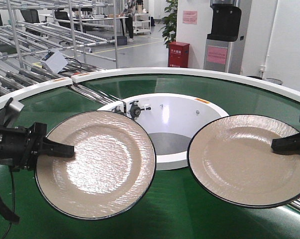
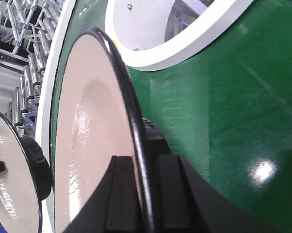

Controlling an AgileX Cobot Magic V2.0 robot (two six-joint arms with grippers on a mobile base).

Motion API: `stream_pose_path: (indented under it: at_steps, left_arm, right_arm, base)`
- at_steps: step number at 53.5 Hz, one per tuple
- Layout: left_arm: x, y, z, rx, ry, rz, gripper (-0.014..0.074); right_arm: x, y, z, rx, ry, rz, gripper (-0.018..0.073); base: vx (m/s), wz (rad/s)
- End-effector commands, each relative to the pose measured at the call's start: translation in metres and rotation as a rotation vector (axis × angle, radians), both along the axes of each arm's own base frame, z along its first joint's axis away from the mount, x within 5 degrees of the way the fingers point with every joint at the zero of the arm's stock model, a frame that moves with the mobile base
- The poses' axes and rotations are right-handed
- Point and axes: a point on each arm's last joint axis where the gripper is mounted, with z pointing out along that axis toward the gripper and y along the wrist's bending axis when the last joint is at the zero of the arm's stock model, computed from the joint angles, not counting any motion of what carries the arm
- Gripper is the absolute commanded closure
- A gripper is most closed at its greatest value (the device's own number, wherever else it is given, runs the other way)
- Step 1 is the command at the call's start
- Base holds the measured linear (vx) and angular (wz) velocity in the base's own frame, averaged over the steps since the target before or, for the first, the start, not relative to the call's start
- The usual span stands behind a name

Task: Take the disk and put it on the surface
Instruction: 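Hold both plates while the base drives to the steel table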

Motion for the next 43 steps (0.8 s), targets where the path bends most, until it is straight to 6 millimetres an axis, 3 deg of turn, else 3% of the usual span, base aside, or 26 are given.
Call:
stream_pose_path:
  at_steps: [1, 43]
  left_arm:
    - [-0.0126, -0.0072, 0.0447, -0.132, -0.104, 0.006, 0.0605]
    - [-0.0136, -0.0074, 0.0442, -0.122, -0.103, -0.002, 0.0605]
  right_arm:
    - [-0.0117, 0.0086, 0.0397, 0.085, -0.129, -0.009, 0.0568]
    - [-0.0126, 0.0090, 0.0407, 0.081, -0.133, -0.006, 0.0568]
  base:
    - [0.00, 0.00]
    - [0.00, 0.00]
